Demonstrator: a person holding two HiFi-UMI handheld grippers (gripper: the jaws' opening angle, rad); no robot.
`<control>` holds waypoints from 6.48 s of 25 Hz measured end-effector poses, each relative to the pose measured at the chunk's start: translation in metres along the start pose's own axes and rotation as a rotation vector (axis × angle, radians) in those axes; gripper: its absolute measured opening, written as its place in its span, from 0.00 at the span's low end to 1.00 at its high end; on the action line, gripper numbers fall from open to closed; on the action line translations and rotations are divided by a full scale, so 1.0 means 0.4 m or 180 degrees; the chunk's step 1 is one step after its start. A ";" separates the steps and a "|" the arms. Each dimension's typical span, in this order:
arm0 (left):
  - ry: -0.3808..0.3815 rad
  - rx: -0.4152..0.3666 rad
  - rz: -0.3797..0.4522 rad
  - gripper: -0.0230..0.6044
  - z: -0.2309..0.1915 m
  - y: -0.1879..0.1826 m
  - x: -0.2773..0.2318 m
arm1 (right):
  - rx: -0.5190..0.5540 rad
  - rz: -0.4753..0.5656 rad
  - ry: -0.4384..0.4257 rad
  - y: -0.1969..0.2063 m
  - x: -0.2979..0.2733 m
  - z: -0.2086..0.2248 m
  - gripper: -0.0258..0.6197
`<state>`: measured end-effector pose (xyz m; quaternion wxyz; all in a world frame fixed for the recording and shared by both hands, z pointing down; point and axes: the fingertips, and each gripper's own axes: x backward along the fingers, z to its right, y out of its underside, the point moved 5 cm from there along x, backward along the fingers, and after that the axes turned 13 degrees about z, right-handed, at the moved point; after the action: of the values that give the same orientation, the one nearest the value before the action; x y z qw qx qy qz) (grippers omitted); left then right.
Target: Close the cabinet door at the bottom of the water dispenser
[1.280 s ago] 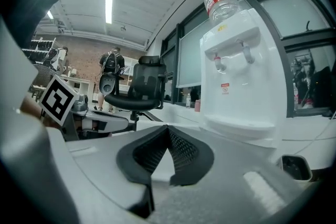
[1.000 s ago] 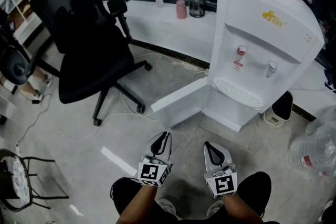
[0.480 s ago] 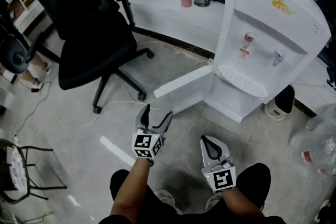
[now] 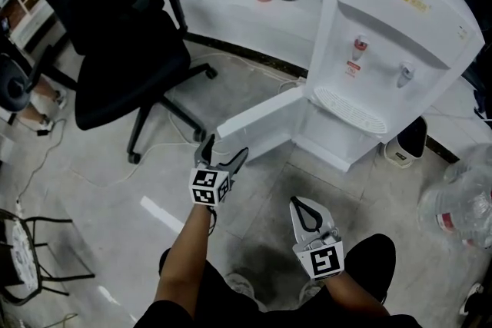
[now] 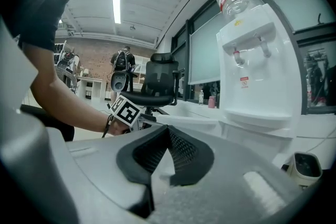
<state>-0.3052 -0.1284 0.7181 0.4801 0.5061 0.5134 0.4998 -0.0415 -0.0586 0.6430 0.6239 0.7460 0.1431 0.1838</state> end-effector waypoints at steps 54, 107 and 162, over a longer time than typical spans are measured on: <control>0.0457 0.0175 -0.0009 0.67 0.316 0.031 0.108 | -0.0119 0.0233 0.0390 0.001 0.027 0.113 0.04; 0.1774 0.0243 0.0054 0.63 0.783 0.056 -0.067 | 0.0043 -0.0046 0.1566 0.016 0.302 0.331 0.05; 0.1644 0.0186 0.0037 0.65 0.921 0.052 -0.402 | -0.0292 -0.0123 0.1779 0.086 0.352 0.400 0.05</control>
<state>0.0678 -0.2791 0.7223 0.3153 0.3783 0.6303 0.6002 0.1561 -0.1431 0.6658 0.5967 0.6345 0.3153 0.3768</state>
